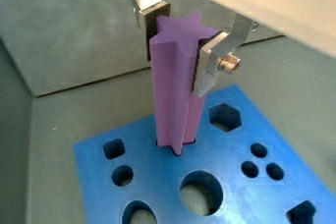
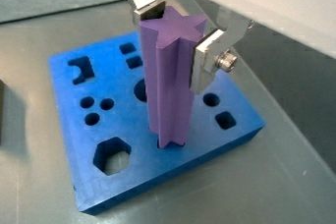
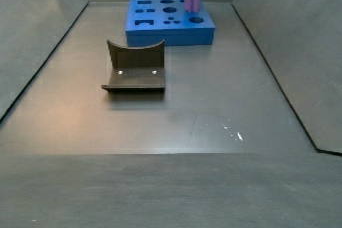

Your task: Insert the star object.

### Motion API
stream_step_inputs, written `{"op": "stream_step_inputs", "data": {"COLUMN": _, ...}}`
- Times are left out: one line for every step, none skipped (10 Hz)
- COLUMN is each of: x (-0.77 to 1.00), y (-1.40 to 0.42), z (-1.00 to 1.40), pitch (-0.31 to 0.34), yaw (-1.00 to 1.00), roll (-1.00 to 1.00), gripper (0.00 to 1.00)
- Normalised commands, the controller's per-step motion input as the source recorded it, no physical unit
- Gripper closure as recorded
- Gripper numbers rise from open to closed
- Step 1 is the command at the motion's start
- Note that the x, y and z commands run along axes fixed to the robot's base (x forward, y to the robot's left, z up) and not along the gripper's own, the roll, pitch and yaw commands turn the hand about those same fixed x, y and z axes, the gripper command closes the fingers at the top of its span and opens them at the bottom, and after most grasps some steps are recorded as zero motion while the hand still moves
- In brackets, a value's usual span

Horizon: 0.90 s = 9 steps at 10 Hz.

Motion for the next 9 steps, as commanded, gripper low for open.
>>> {"op": "stream_step_inputs", "data": {"x": -0.06, "y": 0.00, "z": -0.89, "pitch": 0.000, "yaw": -0.28, "roll": 0.08, "gripper": 1.00}}
{"op": "stream_step_inputs", "data": {"x": -0.17, "y": 0.00, "z": -1.00, "pitch": -0.066, "yaw": -0.21, "roll": 0.03, "gripper": 1.00}}
{"op": "stream_step_inputs", "data": {"x": -0.10, "y": 0.00, "z": -1.00, "pitch": -0.064, "yaw": -0.24, "roll": 0.00, "gripper": 1.00}}
{"op": "stream_step_inputs", "data": {"x": 0.00, "y": 0.04, "z": -0.93, "pitch": 0.000, "yaw": -0.33, "roll": 0.00, "gripper": 1.00}}
{"op": "stream_step_inputs", "data": {"x": -0.24, "y": 0.14, "z": -0.63, "pitch": 0.057, "yaw": -0.82, "roll": 0.02, "gripper": 1.00}}
{"op": "stream_step_inputs", "data": {"x": -0.23, "y": 0.09, "z": -0.49, "pitch": 0.043, "yaw": -0.91, "roll": 0.00, "gripper": 1.00}}
{"op": "stream_step_inputs", "data": {"x": 0.16, "y": 0.00, "z": -0.12, "pitch": 0.000, "yaw": -0.39, "roll": -0.07, "gripper": 1.00}}
{"op": "stream_step_inputs", "data": {"x": 0.00, "y": 0.00, "z": -0.05, "pitch": 0.000, "yaw": 0.00, "roll": -0.04, "gripper": 1.00}}
{"op": "stream_step_inputs", "data": {"x": 0.00, "y": 0.00, "z": 0.00, "pitch": 0.000, "yaw": 0.00, "roll": 0.00, "gripper": 1.00}}
